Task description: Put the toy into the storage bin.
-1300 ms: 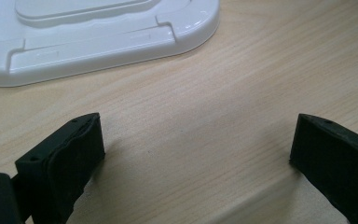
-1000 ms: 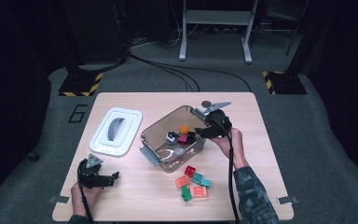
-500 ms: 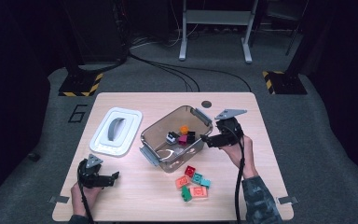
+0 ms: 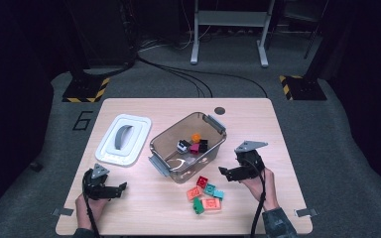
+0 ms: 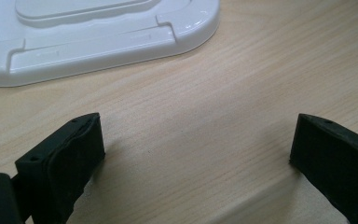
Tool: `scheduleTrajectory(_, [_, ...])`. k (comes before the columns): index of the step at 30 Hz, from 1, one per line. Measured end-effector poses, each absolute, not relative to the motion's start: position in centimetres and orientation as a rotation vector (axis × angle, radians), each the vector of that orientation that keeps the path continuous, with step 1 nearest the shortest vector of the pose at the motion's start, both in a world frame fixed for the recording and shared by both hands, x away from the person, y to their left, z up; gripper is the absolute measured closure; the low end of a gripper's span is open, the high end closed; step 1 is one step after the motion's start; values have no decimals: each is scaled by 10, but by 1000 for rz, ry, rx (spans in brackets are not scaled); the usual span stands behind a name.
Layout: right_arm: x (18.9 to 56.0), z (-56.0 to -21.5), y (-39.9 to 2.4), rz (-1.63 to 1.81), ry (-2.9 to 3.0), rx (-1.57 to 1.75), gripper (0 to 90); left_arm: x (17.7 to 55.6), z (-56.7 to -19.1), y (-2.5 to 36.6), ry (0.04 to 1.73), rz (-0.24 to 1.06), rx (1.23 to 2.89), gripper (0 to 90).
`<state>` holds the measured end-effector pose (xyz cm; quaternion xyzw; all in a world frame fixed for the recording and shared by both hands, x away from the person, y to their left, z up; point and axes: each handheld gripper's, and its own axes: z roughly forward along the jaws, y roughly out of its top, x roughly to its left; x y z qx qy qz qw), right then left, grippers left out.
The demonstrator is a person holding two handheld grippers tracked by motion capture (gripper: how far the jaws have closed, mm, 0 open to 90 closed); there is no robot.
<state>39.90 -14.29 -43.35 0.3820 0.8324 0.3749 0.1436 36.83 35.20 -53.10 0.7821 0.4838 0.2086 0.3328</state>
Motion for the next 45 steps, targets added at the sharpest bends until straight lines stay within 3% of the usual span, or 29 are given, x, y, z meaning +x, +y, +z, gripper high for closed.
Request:
scheduleTrajectory(13, [382, -473, -135, 1069, 2483, 1143, 55, 368, -531, 352, 1264, 545, 2042, 28])
scheduleTrajectory(16, [376, -479, -132, 1062, 2515, 1113, 142, 368, -531, 352, 1264, 544, 2043, 28])
scheduleTrajectory(18, [374, -479, -132, 1054, 2524, 1111, 152, 368, -531, 352, 1264, 544, 2043, 28])
scheduleTrajectory(20, [369, -483, -130, 1059, 2534, 1094, 273, 368, -531, 352, 1266, 544, 2042, 28])
scheduleTrajectory(24, [367, -485, -128, 1063, 2571, 1081, 366, 368, -531, 352, 1265, 545, 2043, 28])
scheduleTrajectory(31, [361, -486, -124, 1117, 2622, 1028, 438, 368, -531, 352, 1266, 546, 2042, 28])
scheduleTrajectory(36, [359, -488, -119, 1080, 2659, 996, 538, 368, -531, 352, 1266, 545, 2042, 28])
scheduleTrajectory(38, [361, -491, -121, 1046, 2662, 1022, 623, 368, -531, 352, 1265, 548, 2043, 28])
scheduleTrajectory(45, [362, -496, -126, 1000, 2637, 1074, 661, 368, -531, 352, 1270, 548, 2040, 28])
